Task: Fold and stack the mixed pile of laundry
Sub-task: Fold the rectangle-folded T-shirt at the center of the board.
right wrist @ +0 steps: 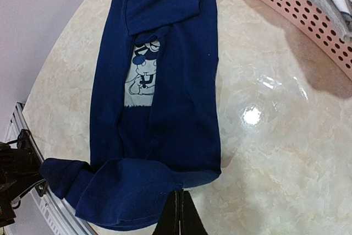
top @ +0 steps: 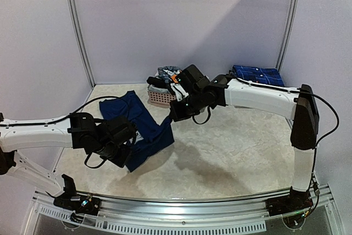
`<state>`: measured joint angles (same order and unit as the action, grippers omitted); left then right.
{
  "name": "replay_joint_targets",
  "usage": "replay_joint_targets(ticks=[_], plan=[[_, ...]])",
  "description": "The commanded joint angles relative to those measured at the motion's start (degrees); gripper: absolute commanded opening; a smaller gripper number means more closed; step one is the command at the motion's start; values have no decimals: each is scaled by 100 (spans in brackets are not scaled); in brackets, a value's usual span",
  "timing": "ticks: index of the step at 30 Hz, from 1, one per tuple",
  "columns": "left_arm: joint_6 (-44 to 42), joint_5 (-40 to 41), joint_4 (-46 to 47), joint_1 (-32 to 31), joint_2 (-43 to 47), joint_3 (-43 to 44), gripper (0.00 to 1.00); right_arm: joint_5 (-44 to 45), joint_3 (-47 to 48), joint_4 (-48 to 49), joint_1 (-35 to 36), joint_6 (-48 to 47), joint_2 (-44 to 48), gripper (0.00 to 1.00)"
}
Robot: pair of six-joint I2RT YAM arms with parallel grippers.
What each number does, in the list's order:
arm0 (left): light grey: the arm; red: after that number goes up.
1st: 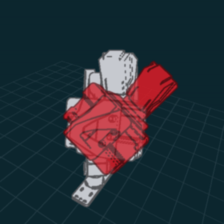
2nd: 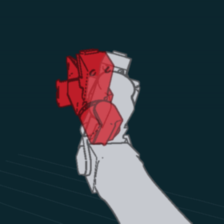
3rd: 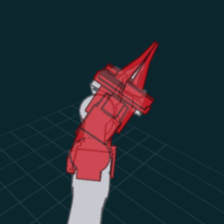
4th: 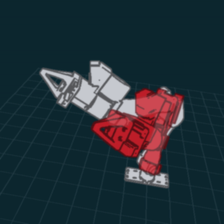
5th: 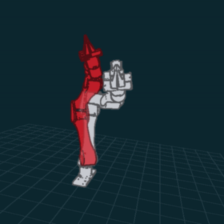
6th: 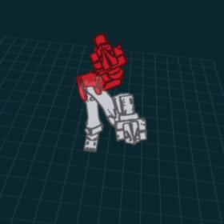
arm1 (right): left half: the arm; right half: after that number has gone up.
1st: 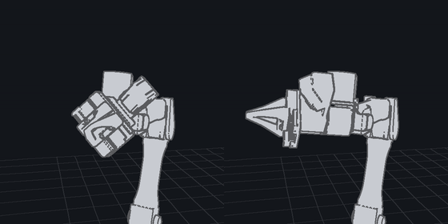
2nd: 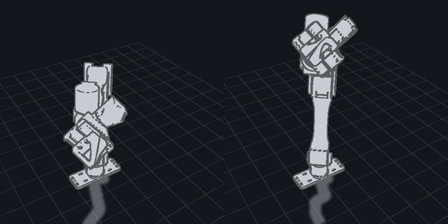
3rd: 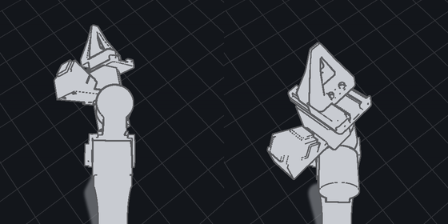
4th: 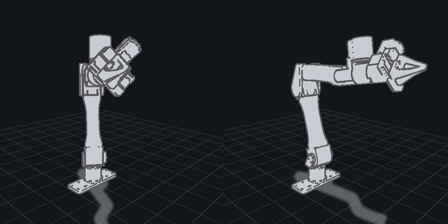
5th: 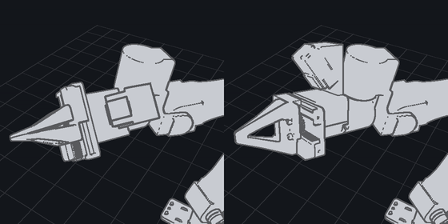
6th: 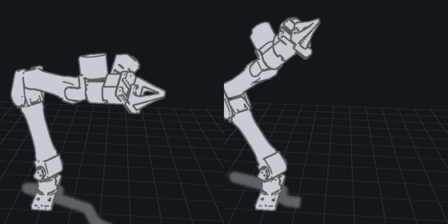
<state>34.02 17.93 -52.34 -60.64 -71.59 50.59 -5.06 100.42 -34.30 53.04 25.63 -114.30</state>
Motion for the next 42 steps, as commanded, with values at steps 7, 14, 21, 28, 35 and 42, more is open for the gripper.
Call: replay_joint_targets(ticks=[7,14,21,28,35,42], plan=[[-385,554,-137,894,-129,398,0,-347,1137,-294,-329,-231,-954,0],[-469,800,152,1276,-461,593,0,-683,1718,-140,-537,-307,-1411,0],[-501,945,359,1662,-803,619,0,-969,2151,138,-685,-339,-1877,0],[-639,928,579,1956,-1110,621,0,-1199,2611,125,-693,-353,-2391,0],[-638,962,620,2154,-1256,619,0,-1215,2833,364,-705,-361,-2705,0],[-682,977,803,2372,-1454,565,0,-1234,3057,642,-727,-289,-3031,0]])
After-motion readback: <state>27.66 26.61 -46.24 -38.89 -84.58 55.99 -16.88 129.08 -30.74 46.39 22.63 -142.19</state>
